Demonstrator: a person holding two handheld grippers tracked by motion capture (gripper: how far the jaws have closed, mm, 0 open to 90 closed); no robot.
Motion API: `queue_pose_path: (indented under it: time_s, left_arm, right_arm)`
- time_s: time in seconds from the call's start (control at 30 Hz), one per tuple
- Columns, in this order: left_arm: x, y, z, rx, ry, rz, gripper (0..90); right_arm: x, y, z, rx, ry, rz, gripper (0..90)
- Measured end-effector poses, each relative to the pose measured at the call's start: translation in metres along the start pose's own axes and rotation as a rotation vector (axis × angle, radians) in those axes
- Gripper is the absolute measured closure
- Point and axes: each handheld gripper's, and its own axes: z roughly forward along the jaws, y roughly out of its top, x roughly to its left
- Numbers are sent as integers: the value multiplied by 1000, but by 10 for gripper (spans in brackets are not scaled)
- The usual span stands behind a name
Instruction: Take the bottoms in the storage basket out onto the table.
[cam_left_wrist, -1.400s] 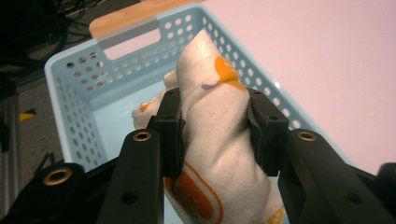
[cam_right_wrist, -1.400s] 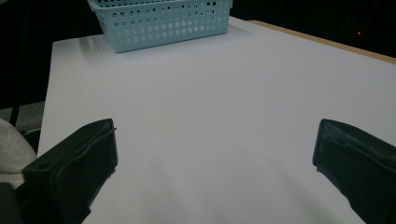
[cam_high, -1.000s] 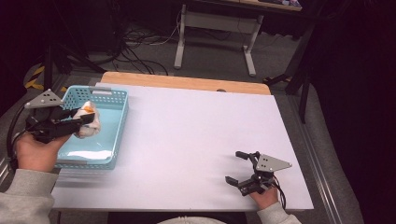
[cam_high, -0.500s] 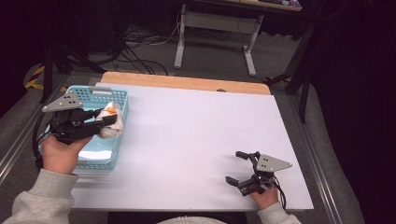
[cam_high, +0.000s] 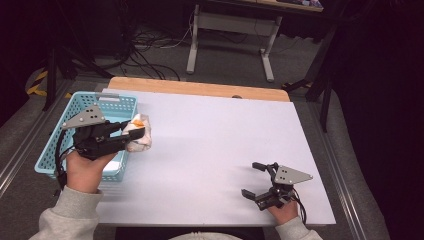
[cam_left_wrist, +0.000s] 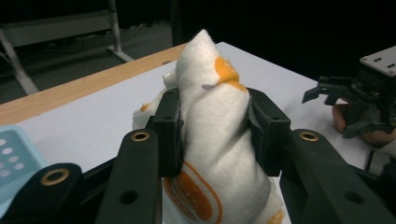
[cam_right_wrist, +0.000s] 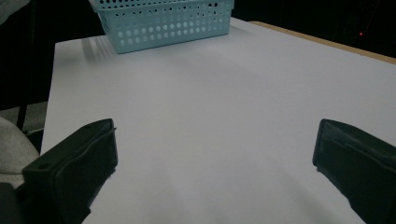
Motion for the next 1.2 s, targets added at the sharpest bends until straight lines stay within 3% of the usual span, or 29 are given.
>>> queue_pose_path:
  time_s: [0.23,0.63,0.87,1.2]
  left_arm:
    - [-8,-3,6,-6,-20,23,619]
    - [-12,-12,15,-31,-57,5,616]
    - [-17,-18,33,-30,-107,9,608]
    - [-27,-29,62,-15,-129,48,599]
  right_arm:
    - [0,0,0,1,1,-1,6]
    - [0,0,0,1,3,-1,6]
    - [0,0,0,1,4,-2,6]
    - [0,0,0,0,6,-3,6]
